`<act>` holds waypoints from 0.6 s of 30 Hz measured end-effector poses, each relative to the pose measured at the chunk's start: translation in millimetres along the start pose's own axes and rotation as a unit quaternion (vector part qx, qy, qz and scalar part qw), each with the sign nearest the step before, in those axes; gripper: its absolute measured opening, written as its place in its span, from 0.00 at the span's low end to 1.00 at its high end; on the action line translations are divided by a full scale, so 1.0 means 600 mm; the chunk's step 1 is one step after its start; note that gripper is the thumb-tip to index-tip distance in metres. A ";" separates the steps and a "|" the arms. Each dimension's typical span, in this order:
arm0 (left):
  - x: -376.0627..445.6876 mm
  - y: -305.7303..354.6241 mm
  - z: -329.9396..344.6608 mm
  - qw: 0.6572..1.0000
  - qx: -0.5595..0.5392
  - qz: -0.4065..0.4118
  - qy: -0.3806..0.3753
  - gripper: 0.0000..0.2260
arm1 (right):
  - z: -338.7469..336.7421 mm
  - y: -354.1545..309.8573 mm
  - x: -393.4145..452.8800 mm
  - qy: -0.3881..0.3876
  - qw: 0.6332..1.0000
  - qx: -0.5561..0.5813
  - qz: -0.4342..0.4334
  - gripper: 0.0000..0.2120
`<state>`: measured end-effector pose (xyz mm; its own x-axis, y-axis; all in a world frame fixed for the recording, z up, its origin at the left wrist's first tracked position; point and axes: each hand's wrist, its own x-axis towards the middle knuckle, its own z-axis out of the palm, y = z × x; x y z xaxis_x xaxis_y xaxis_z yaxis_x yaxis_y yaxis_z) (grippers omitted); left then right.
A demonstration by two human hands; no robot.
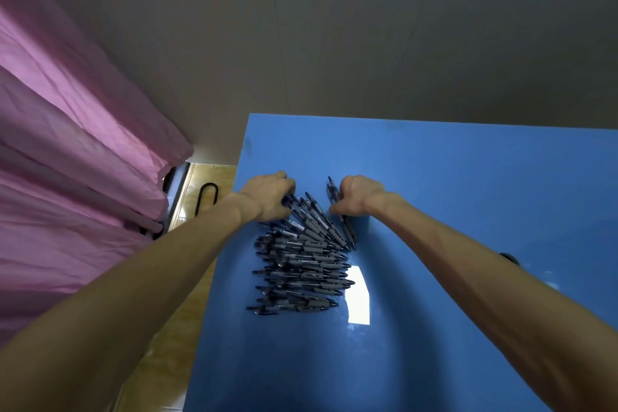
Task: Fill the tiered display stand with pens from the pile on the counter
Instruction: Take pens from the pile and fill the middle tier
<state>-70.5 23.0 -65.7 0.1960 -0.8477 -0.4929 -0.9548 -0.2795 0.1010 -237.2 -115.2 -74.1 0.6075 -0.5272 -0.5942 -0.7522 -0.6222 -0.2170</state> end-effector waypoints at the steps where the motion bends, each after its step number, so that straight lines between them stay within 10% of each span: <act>1: -0.002 0.000 0.002 1.000 -0.007 -0.004 0.003 0.21 | 0.000 0.000 -0.001 0.008 1.000 0.010 0.001 0.19; 18: -0.003 0.018 0.021 0.986 -0.106 -0.108 0.075 0.22 | 0.008 -0.015 0.011 0.040 0.999 0.026 -0.010 0.23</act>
<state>-84.1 27.1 -74.9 0.4359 -0.8108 -0.3906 -0.8223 -0.5352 0.1934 -227.9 -110.4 -79.6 0.6389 -0.5608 -0.5266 -0.7511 -0.6027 -0.2694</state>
